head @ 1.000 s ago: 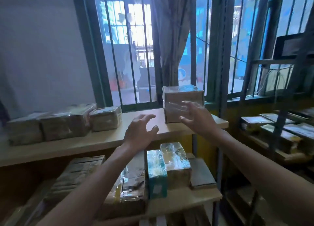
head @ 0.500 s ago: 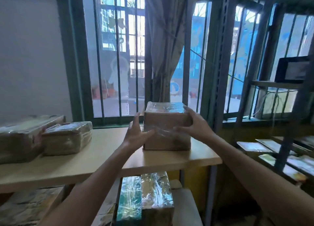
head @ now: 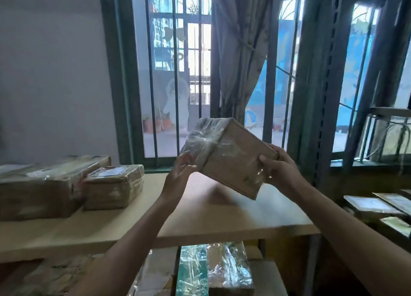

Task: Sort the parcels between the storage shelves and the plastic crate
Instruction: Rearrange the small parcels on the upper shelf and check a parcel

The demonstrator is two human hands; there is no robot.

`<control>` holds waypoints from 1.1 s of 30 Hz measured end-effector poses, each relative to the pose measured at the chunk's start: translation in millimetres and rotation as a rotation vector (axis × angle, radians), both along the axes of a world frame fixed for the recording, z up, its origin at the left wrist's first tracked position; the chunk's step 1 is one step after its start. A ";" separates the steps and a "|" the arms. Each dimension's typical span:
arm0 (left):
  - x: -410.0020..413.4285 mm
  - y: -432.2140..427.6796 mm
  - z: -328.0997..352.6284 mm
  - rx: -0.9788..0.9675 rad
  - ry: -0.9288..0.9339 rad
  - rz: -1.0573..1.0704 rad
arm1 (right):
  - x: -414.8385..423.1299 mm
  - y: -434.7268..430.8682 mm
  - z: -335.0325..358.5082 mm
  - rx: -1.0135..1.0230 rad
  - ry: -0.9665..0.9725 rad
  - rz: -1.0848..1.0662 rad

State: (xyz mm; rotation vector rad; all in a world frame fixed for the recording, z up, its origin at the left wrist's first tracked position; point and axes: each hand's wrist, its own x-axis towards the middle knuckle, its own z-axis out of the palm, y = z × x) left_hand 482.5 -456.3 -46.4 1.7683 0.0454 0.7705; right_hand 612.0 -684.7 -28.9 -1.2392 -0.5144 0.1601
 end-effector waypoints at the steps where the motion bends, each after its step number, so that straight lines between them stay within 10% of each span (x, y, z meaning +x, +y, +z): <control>1: -3.2 4.3 3.5 0.074 -0.017 -0.023 | -0.9 0.8 6.3 0.007 0.008 0.006; 5: -2.0 15.3 20.0 0.509 -0.120 0.161 | -2.9 4.2 36.0 0.041 0.182 -0.139; 13: 12.1 -7.0 43.6 0.155 -0.125 0.235 | -27.8 40.1 68.3 -0.075 -0.061 0.031; 33: 12.0 13.8 41.3 0.234 0.024 0.250 | -29.6 18.2 68.0 -0.435 -0.391 -0.239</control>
